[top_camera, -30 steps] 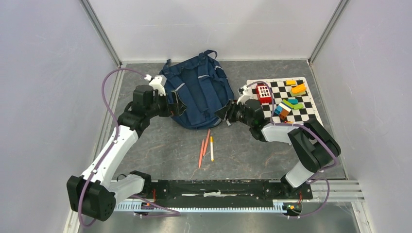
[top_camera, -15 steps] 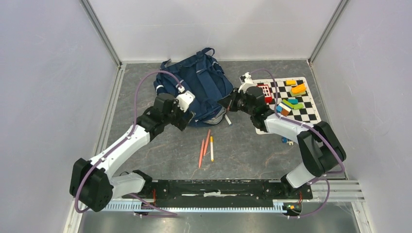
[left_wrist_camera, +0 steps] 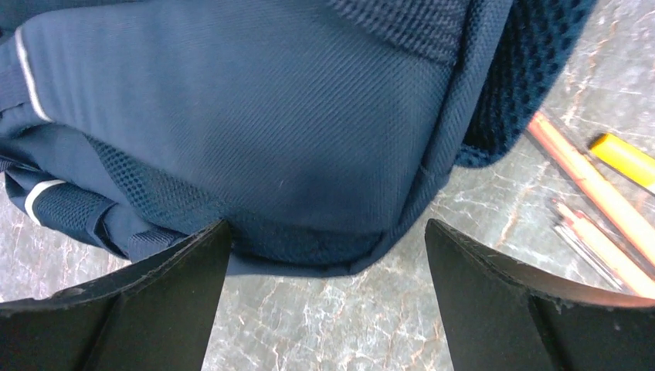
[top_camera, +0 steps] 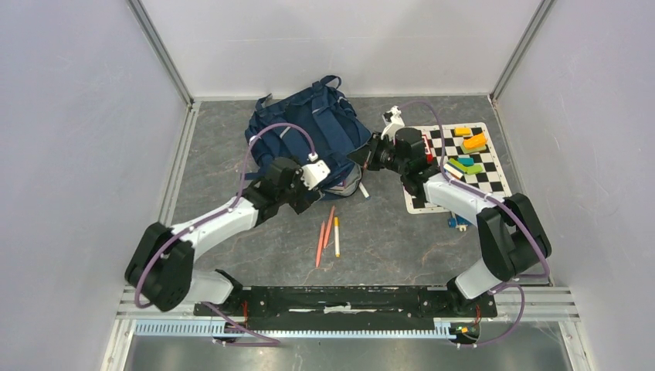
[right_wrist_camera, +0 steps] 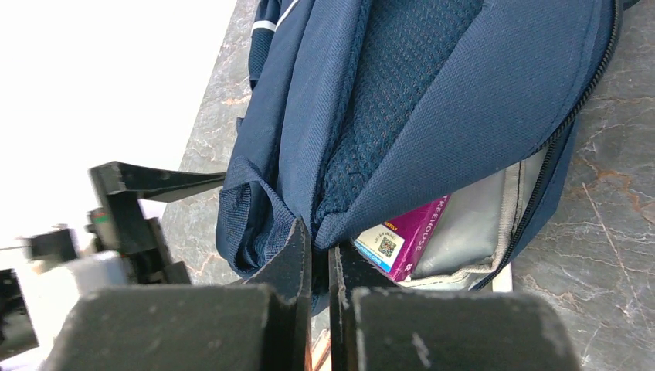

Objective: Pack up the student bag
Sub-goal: Adjust the student bag at the center of the board.

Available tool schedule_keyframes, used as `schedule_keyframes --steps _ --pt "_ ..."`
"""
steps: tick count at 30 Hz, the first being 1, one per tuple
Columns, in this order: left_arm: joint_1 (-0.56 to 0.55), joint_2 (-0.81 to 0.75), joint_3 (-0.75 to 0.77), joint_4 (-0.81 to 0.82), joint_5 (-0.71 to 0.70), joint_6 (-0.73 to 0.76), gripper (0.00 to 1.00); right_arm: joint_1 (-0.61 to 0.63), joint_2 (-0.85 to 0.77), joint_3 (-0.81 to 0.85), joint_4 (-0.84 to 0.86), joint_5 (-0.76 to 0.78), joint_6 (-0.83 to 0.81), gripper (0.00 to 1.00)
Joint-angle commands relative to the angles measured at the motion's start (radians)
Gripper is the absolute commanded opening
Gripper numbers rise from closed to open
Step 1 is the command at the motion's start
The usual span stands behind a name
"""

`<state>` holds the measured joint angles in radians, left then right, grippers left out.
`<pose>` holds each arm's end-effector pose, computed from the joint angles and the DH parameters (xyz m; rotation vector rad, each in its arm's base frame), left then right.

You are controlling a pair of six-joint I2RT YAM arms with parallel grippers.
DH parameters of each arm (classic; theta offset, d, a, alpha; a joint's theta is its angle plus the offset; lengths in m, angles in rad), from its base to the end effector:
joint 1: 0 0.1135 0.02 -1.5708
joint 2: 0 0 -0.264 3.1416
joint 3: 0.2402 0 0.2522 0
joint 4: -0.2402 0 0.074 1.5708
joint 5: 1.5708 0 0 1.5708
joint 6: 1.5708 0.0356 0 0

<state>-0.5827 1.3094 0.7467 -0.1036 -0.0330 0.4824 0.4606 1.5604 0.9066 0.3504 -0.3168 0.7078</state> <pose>0.2320 -0.1515 0.2209 1.1202 1.9360 -0.0176 0.3096 0.1660 0.2439 0.0136 2.0104 1.0752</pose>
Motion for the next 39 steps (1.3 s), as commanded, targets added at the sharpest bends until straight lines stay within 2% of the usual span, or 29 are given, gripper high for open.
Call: schedule_keyframes --steps 1,2,3,4,5,9,11,13,20,23,24,26,27,28,29,33,36,39 --pt "-0.03 0.119 0.019 0.186 -0.096 0.076 0.99 -0.022 -0.071 0.092 0.037 0.0 -0.036 0.0" --pt "-0.034 0.14 0.028 0.204 -0.12 0.081 0.97 -0.025 -0.072 0.096 0.028 -0.001 -0.04 0.0" --pt "-0.035 0.157 0.036 0.213 -0.129 0.086 0.88 -0.027 -0.074 0.101 0.016 -0.002 -0.048 0.0" --pt "-0.037 0.168 0.049 0.214 -0.141 0.081 0.73 -0.029 -0.074 0.108 0.002 -0.002 -0.061 0.0" --pt "-0.04 0.174 0.059 0.214 -0.151 0.072 0.62 -0.031 -0.073 0.113 -0.012 0.0 -0.072 0.0" --pt "-0.05 0.138 0.064 0.177 -0.134 0.059 0.25 -0.036 -0.05 0.149 -0.068 0.021 -0.126 0.0" --pt "-0.057 0.096 0.063 0.141 -0.113 0.054 0.1 -0.038 -0.02 0.166 -0.078 0.022 -0.141 0.0" --pt "-0.065 0.046 0.069 0.088 -0.095 0.042 0.02 -0.038 0.012 0.178 -0.078 0.023 -0.151 0.0" --pt "-0.066 -0.114 0.151 -0.227 0.028 -0.084 0.02 -0.026 0.101 0.203 -0.057 0.007 -0.169 0.0" --pt "-0.066 -0.161 0.179 -0.335 0.125 -0.142 0.02 -0.003 0.109 0.198 -0.058 0.006 -0.192 0.0" --pt "-0.066 -0.17 0.183 -0.355 0.139 -0.16 0.02 0.002 0.106 0.198 -0.068 0.006 -0.199 0.03" --pt "-0.065 -0.181 0.183 -0.371 0.148 -0.202 0.02 0.003 0.082 0.183 -0.088 0.014 -0.225 0.18" --pt "-0.065 -0.18 0.185 -0.377 0.15 -0.215 0.02 0.004 0.054 0.17 -0.1 0.029 -0.243 0.27" --pt "-0.063 -0.173 0.189 -0.381 0.15 -0.228 0.02 0.004 0.024 0.152 -0.113 0.049 -0.27 0.41" --pt "-0.06 -0.165 0.196 -0.387 0.152 -0.237 0.02 0.004 -0.005 0.132 -0.13 0.067 -0.298 0.49" --pt "-0.04 -0.131 0.206 -0.383 0.191 -0.262 0.02 0.004 -0.154 -0.002 -0.146 0.1 -0.407 0.74" --pt "-0.014 -0.118 0.184 -0.355 0.254 -0.276 0.02 0.025 -0.267 -0.14 -0.094 0.079 -0.47 0.79" --pt "-0.005 -0.116 0.184 -0.364 0.258 -0.285 0.02 0.104 -0.354 -0.261 -0.049 0.107 -0.523 0.8"
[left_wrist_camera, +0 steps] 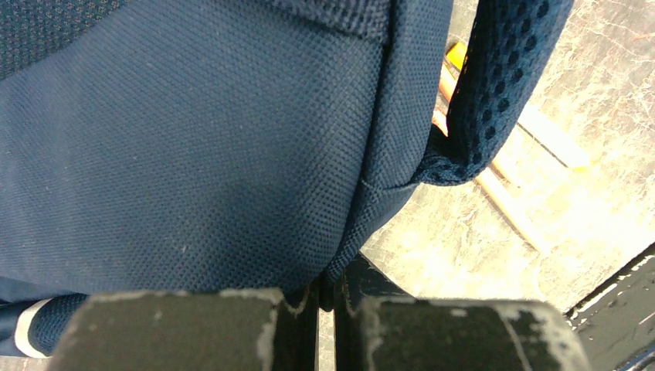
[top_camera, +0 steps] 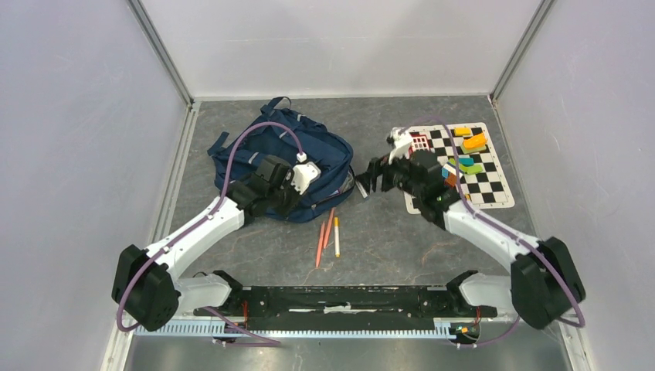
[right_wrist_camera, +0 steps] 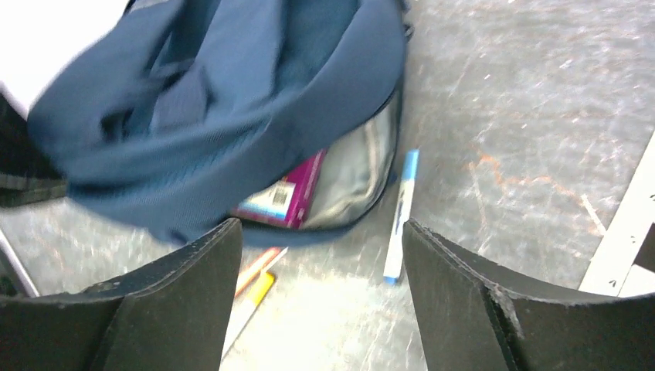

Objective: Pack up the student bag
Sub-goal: Adjust the student bag at the center of the board, then zip the student bag at the center of the board.

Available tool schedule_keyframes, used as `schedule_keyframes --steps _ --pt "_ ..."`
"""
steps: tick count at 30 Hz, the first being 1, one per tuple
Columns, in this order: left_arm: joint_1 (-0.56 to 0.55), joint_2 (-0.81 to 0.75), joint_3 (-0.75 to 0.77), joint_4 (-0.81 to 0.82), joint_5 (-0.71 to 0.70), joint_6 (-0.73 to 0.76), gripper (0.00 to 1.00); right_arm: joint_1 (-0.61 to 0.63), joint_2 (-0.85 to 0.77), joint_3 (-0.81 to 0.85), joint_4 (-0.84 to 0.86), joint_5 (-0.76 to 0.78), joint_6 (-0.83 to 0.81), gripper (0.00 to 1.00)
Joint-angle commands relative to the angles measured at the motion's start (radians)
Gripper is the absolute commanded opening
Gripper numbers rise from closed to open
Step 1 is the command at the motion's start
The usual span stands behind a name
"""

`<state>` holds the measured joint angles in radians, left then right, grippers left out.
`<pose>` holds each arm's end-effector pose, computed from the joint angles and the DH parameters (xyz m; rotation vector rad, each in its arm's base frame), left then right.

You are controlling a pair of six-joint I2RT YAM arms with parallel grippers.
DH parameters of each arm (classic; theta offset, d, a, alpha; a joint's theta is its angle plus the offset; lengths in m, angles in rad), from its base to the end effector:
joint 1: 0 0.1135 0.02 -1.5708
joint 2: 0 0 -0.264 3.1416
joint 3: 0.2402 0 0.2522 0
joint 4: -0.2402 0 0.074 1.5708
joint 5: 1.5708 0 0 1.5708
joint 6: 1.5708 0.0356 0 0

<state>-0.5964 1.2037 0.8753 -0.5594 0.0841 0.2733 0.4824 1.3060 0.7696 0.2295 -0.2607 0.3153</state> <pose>0.2015 -0.1404 0.2528 1.0739 2.2243 -0.2438 0.2575 0.1452 0.2619 -0.3466 1.9134 0.7842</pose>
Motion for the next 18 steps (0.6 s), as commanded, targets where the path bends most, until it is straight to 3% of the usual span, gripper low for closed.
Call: schedule_keyframes --steps 1,8,18 --pt "0.011 -0.014 0.049 0.095 0.137 -0.082 0.02 0.114 -0.126 -0.154 0.086 0.066 -0.138 0.8" --pt "0.012 -0.052 0.025 0.105 0.138 -0.098 0.02 0.377 -0.136 -0.253 0.191 0.301 -0.057 0.7" --pt "0.012 -0.057 0.019 0.108 0.115 -0.098 0.02 0.603 0.089 -0.151 0.278 0.58 0.032 0.51"
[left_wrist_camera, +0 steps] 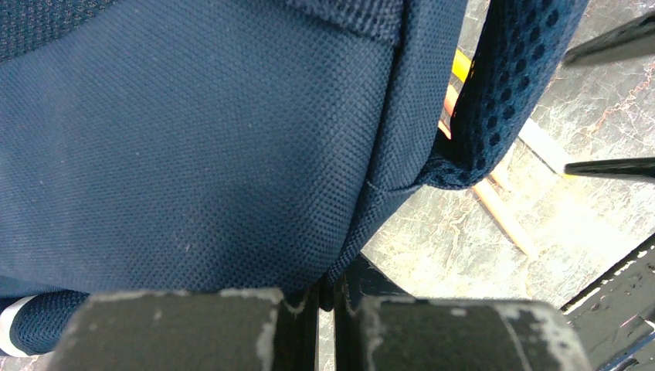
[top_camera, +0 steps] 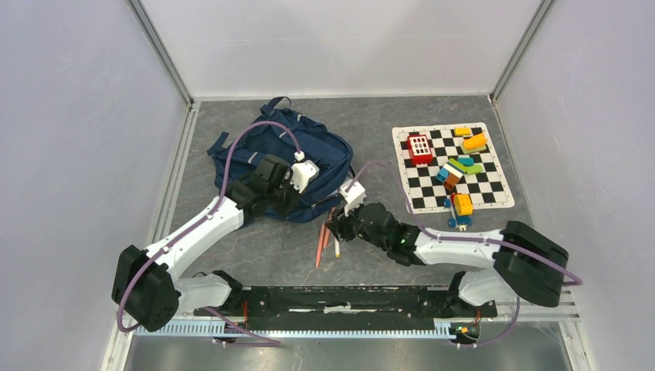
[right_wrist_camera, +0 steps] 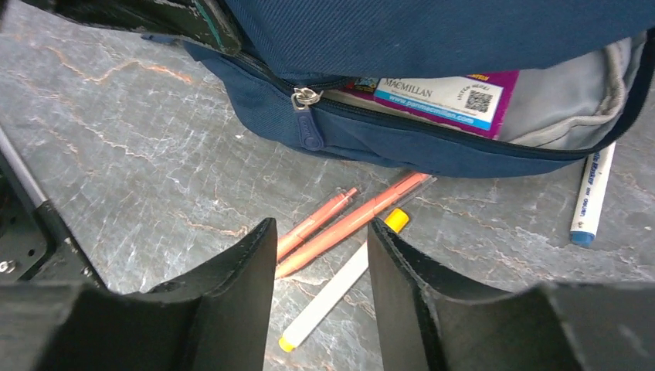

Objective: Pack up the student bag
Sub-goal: Zip the student bag at the center of the board.

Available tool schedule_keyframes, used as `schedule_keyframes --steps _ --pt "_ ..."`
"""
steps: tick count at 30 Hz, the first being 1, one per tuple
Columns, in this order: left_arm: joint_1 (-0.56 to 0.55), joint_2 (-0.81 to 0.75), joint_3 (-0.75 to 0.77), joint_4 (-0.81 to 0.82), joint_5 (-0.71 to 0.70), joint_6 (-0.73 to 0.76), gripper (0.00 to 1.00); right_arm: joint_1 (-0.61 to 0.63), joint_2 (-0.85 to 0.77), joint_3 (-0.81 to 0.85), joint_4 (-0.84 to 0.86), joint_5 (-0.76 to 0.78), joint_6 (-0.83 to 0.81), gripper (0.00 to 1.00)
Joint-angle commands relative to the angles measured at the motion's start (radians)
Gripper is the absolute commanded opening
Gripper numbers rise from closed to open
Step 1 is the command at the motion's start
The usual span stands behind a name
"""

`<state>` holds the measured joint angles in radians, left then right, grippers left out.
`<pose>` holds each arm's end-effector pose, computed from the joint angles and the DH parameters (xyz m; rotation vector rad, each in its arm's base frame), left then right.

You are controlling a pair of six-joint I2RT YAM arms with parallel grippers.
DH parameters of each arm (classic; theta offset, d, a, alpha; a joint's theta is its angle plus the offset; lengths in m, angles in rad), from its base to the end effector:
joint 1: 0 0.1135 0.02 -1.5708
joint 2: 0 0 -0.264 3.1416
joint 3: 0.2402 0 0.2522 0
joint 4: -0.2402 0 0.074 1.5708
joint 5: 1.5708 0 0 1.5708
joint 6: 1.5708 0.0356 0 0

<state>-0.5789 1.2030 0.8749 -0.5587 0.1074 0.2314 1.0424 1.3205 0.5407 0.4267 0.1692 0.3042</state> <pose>0.2034 -0.1375 0.2529 1.0175 2.2525 -0.2829 0.1430 0.2330 0.2020 -0.6071 1.8951 0.7319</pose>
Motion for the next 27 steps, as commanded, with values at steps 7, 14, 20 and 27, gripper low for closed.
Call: schedule_keyframes --steps 7,14,20,27 --pt "-0.006 -0.056 0.015 0.114 0.105 -0.059 0.02 0.078 0.212 0.176 0.118 0.23 0.053 0.5" --pt "-0.006 -0.056 0.015 0.112 0.115 -0.061 0.02 0.078 0.32 0.258 0.109 0.269 0.081 0.48" --pt "-0.006 -0.062 0.015 0.114 0.114 -0.062 0.02 0.079 0.369 0.282 0.055 0.336 0.134 0.35" --pt "-0.007 -0.059 0.012 0.105 0.038 -0.053 0.02 0.079 0.327 0.256 -0.015 0.38 0.154 0.04"
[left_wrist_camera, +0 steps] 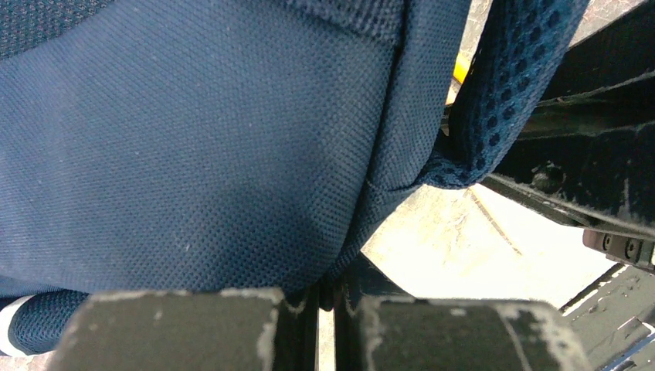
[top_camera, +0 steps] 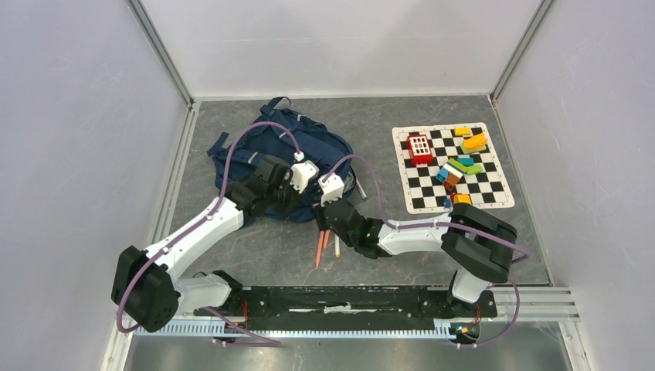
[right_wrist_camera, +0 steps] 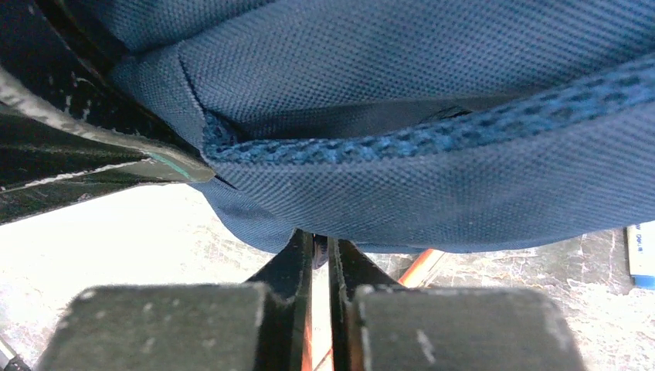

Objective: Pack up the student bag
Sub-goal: Zip the student bag at the center of the board.

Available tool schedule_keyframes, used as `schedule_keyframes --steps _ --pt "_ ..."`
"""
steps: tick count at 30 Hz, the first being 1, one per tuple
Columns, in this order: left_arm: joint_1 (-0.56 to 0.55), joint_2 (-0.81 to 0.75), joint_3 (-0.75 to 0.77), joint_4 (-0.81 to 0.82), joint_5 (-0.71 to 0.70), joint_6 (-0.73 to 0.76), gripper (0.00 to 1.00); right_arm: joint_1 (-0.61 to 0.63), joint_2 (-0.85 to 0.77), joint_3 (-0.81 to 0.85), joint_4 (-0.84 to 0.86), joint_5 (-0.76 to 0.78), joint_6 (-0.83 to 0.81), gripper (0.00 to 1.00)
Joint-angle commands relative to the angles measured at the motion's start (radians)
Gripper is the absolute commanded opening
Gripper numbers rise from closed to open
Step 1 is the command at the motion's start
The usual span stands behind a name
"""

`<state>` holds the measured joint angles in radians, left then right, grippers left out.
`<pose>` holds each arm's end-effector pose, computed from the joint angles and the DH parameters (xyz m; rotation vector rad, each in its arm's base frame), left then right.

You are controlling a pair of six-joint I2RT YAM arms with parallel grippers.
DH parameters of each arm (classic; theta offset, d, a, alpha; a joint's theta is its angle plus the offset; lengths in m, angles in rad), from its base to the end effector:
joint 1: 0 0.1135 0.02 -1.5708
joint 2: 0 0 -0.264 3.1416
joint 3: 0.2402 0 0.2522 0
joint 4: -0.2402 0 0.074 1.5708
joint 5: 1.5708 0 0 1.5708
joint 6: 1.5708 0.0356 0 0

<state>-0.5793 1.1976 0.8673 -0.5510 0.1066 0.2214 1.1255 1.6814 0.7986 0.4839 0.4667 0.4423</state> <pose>0.2025 -0.1370 0.2522 1.0048 2.2529 -0.2871 0.1646 0.3076 0.1837 -0.3626 1.9363 0.5843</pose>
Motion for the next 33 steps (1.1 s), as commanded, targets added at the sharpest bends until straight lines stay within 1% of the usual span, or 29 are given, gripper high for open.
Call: schedule_keyframes --steps 1,4,7,9,12,17,21,22,24,25,28,29,31,33 --pt "-0.009 -0.052 0.017 0.098 0.024 -0.037 0.02 -0.004 -0.051 -0.01 -0.081 0.086 0.014 0.01" --pt "-0.038 -0.045 0.012 0.091 -0.02 -0.01 0.02 -0.004 -0.083 -0.017 -0.123 0.086 -0.016 0.0" --pt "-0.072 -0.029 0.009 0.076 -0.097 0.01 0.02 -0.006 -0.106 -0.024 -0.168 0.104 -0.036 0.0" --pt "-0.092 -0.018 0.008 0.069 -0.144 0.023 0.02 -0.009 -0.126 -0.045 -0.185 0.121 -0.034 0.0" --pt "-0.12 -0.008 0.0 0.066 -0.176 0.039 0.02 -0.032 -0.154 -0.096 -0.18 0.116 -0.011 0.0" --pt "-0.208 0.029 -0.017 0.057 -0.195 0.08 0.02 -0.087 -0.181 -0.173 -0.115 0.08 0.014 0.0" --pt "-0.28 0.097 -0.012 0.041 -0.261 0.096 0.02 -0.11 -0.213 -0.251 0.063 -0.081 -0.068 0.0" --pt "-0.296 0.117 -0.005 0.034 -0.265 0.095 0.06 -0.112 -0.216 -0.261 0.075 -0.094 -0.075 0.0" --pt "-0.311 0.147 0.013 0.031 -0.252 0.081 0.17 -0.116 -0.21 -0.264 0.073 -0.119 -0.085 0.0" --pt "-0.316 0.153 0.02 0.031 -0.242 0.074 0.24 -0.118 -0.206 -0.268 0.074 -0.122 -0.084 0.0" --pt "-0.323 0.15 0.021 0.033 -0.241 0.053 0.5 -0.118 -0.213 -0.303 0.106 -0.147 -0.07 0.0" --pt "-0.325 0.141 0.018 0.033 -0.241 0.042 0.57 -0.117 -0.218 -0.317 0.119 -0.153 -0.062 0.0" --pt "-0.333 0.12 0.004 0.046 -0.241 0.025 0.65 -0.117 -0.227 -0.338 0.136 -0.159 -0.049 0.0" --pt "-0.338 0.099 -0.017 0.072 -0.238 0.028 0.71 -0.118 -0.234 -0.357 0.154 -0.165 -0.041 0.0"
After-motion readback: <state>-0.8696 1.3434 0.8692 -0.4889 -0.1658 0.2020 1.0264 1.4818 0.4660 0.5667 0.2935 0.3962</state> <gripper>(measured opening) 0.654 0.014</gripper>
